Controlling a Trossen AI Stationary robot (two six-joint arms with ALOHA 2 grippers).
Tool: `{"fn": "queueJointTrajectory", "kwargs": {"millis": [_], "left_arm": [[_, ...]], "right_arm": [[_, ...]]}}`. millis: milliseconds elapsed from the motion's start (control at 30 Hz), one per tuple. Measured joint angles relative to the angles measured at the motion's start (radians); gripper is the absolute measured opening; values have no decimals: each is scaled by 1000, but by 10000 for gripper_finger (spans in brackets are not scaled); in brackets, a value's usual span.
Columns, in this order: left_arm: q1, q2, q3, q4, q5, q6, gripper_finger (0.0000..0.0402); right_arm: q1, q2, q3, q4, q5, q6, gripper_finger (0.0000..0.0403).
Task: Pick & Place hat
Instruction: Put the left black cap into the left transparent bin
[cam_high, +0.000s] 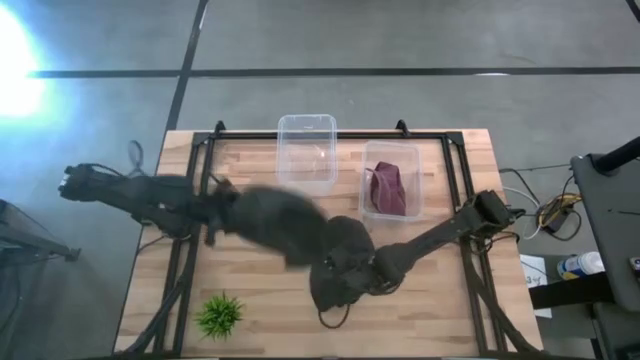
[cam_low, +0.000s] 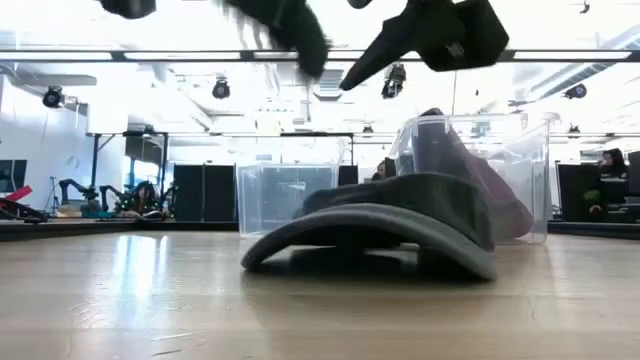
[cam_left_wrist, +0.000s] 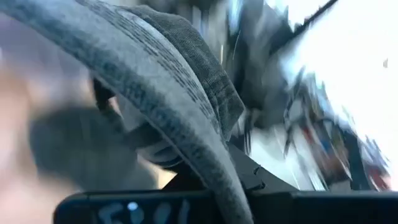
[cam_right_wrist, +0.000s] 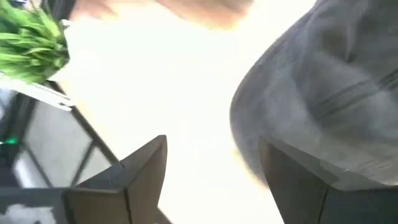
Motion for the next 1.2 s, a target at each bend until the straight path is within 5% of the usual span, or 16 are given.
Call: {"fn": "queueJointTrajectory", "kwargs": {"millis": [200, 300, 567, 867, 1200], "left_arm": [[58, 72, 168, -54, -380, 183, 7], [162, 154, 220, -88, -476, 251, 7], [556, 482, 267, -113, -14, 310, 8], [776, 771, 355, -328, 68, 433, 10], [740, 745, 363, -391, 15, 480, 91]], "right_arm": [[15, 46, -4, 18, 21, 42, 249], [13, 48, 0, 20, 26, 62, 249], [38, 27, 0, -1, 26, 115, 249], [140, 12, 0, -38, 91, 296, 249], [208, 17, 0, -35, 100, 397, 249]]}}
